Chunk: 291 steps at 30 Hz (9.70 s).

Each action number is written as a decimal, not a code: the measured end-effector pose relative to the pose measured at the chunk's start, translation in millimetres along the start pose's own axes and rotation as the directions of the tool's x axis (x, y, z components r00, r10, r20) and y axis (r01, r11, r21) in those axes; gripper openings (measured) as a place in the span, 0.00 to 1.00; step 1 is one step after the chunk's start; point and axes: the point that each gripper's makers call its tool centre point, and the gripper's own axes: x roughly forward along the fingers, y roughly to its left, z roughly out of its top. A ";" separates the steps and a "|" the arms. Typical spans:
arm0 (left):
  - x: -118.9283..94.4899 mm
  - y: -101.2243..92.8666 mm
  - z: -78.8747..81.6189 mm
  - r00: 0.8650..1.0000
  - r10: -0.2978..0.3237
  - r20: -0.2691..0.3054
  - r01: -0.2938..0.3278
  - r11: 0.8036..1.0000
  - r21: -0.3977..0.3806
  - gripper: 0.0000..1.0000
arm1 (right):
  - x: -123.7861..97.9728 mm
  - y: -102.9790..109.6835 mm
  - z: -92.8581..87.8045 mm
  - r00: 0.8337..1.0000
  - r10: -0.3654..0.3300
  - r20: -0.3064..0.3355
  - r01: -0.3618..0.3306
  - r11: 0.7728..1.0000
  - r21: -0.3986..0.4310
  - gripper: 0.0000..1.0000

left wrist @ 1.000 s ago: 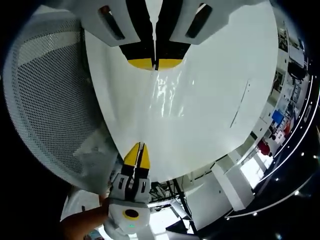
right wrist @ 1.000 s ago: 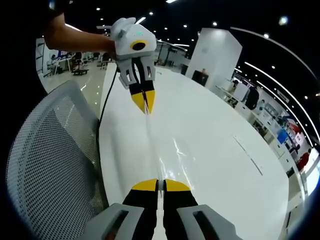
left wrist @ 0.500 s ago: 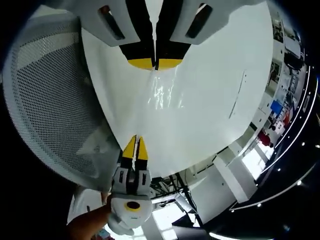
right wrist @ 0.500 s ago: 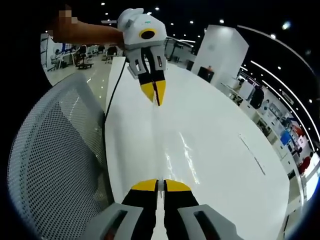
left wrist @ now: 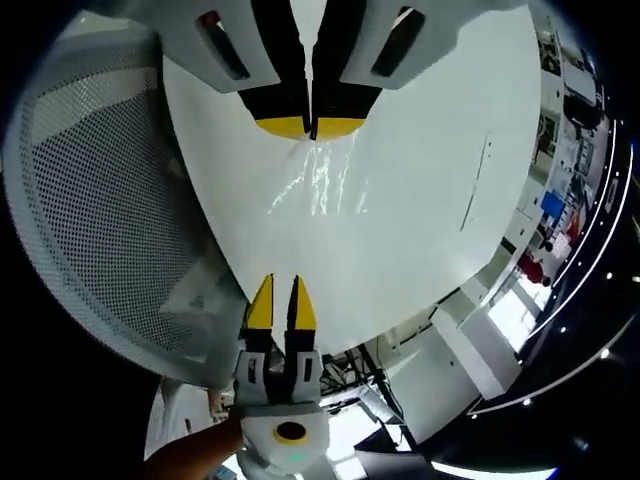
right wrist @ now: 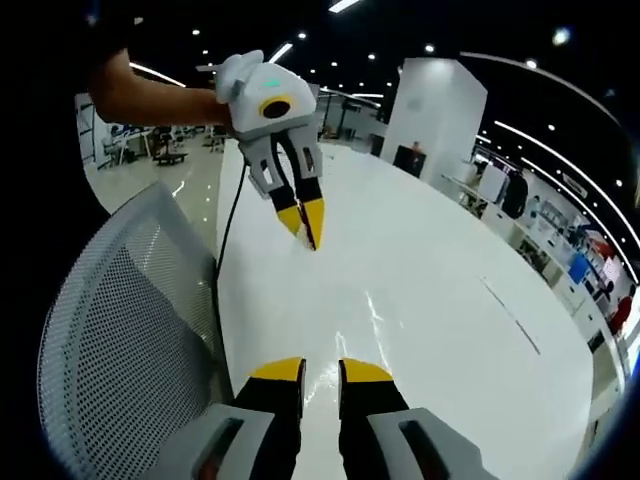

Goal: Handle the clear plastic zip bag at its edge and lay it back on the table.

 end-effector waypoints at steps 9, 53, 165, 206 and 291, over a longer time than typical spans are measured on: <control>-0.2 1.9 3.2 1.000 0.009 0.004 -0.009 1.000 -0.001 0.00 | 13.5 10.5 14.9 0.999 0.031 0.038 -0.031 1.000 0.003 0.09; -1.6 12.4 21.4 0.998 0.004 0.067 0.005 0.992 -0.128 0.00 | 27.8 -0.7 8.6 0.997 -0.071 0.029 0.069 0.995 0.068 0.00; 23.9 -17.2 21.2 1.000 0.023 0.003 -0.023 0.996 0.083 0.00 | -10.8 -67.0 48.5 0.974 -0.222 0.054 0.215 0.971 0.101 0.00; -36.7 -30.4 -9.3 0.902 0.408 0.144 -0.262 0.780 -0.568 0.48 | 38.0 -61.5 17.6 0.976 -0.207 -0.064 0.183 0.945 -0.272 0.00; -21.8 -56.3 -20.7 0.902 0.415 0.124 -0.269 0.761 -0.590 0.61 | 38.5 -67.1 -36.9 0.966 -0.248 -0.079 0.253 0.965 0.074 0.56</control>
